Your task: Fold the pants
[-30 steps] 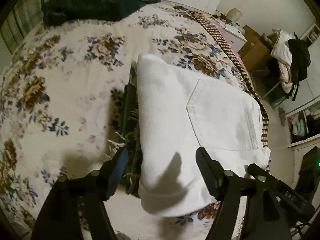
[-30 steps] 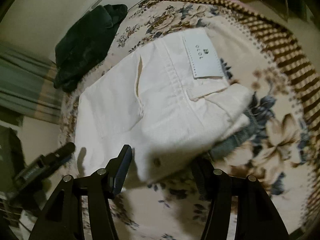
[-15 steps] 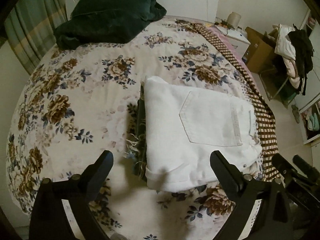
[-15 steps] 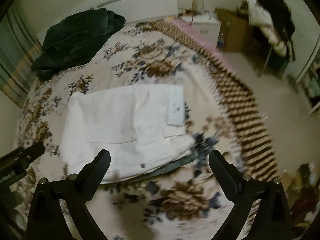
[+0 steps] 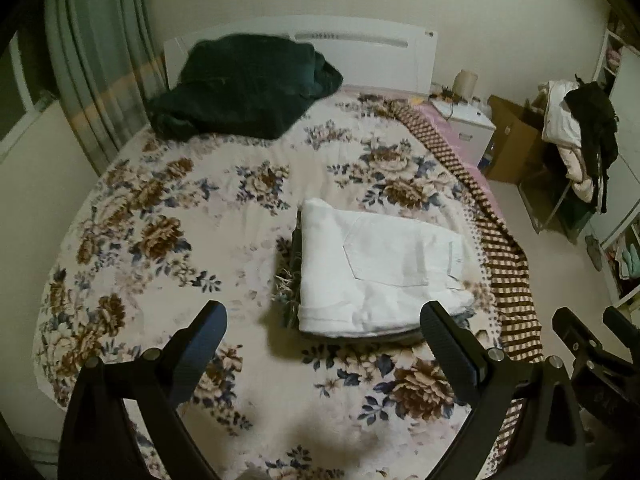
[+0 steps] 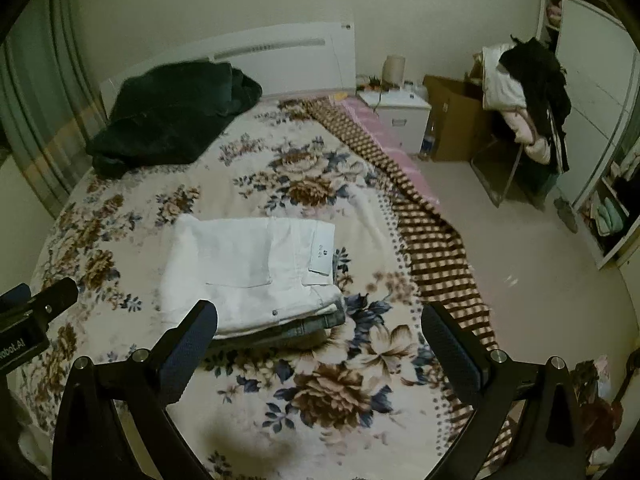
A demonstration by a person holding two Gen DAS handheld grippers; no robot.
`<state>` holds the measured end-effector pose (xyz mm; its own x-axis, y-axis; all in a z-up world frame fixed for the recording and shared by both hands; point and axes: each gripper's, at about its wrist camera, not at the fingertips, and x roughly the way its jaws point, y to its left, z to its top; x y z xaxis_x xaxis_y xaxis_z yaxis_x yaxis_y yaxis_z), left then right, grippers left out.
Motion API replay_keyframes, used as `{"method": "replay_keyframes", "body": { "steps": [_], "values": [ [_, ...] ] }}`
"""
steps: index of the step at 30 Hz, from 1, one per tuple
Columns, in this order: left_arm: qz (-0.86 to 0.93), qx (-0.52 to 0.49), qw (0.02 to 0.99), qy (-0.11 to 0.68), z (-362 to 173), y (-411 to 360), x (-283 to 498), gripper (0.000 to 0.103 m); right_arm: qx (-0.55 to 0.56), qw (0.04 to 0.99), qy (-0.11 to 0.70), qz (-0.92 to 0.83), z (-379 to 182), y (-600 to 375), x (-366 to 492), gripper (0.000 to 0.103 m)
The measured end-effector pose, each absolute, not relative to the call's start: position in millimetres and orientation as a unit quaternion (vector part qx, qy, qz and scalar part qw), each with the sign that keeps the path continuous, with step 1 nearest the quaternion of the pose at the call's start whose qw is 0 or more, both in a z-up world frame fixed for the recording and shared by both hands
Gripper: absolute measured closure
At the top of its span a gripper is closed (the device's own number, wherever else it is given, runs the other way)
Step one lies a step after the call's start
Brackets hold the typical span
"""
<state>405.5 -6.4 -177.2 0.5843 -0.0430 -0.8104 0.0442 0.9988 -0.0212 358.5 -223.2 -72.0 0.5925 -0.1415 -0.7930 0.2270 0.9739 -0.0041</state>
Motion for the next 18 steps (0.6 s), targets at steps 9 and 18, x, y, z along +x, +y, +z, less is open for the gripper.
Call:
{"method": "replay_keyframes", "body": {
  "steps": [9, 18],
  "values": [
    [-0.007, 0.003, 0.911, 0.412, -116.1, -17.6, 302.2, 0.004, 0.043, 0.911, 0.401, -0.084, 10.5, -228.1, 250.8, 0.0],
    [0.013, 0.005, 0.928, 0.371, -66.5, -30.9, 216.7, 0.004, 0.034, 0.928, 0.367, -0.06, 77.3, -237.1, 142.6, 0.0]
  ]
}}
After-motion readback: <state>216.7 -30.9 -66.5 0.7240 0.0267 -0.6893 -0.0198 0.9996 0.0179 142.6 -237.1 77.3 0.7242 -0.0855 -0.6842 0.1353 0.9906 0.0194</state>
